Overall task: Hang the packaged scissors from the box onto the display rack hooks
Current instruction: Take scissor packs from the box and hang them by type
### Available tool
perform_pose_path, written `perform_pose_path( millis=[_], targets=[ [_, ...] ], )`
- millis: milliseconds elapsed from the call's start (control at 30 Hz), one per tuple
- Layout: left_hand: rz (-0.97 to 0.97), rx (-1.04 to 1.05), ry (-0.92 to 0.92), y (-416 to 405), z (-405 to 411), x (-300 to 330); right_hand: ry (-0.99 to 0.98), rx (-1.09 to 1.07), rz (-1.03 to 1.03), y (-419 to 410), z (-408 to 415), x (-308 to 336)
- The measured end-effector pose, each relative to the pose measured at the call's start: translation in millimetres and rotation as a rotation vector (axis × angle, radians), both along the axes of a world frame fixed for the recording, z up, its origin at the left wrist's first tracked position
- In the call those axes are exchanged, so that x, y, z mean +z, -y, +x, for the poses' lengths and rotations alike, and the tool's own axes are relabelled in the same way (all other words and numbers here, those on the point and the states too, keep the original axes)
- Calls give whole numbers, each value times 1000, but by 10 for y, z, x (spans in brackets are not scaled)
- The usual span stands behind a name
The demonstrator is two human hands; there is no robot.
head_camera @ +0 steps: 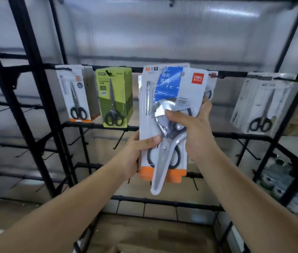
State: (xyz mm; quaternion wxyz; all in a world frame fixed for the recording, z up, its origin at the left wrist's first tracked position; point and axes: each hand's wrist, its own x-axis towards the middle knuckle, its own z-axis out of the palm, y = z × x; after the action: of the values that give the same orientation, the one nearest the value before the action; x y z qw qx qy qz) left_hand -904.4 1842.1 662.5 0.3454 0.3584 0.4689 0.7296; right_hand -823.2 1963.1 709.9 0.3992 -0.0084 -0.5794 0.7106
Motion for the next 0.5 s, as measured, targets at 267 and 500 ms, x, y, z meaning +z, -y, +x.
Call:
perform_pose_path(
  millis=[267, 500],
  targets=[
    [-105, 218, 86, 189, -147, -128, -18, -83, 50, 137, -204, -187],
    [-231, 193, 111, 422, -367, -361, 321, -94, 123, 64, -395, -342]
  ],
)
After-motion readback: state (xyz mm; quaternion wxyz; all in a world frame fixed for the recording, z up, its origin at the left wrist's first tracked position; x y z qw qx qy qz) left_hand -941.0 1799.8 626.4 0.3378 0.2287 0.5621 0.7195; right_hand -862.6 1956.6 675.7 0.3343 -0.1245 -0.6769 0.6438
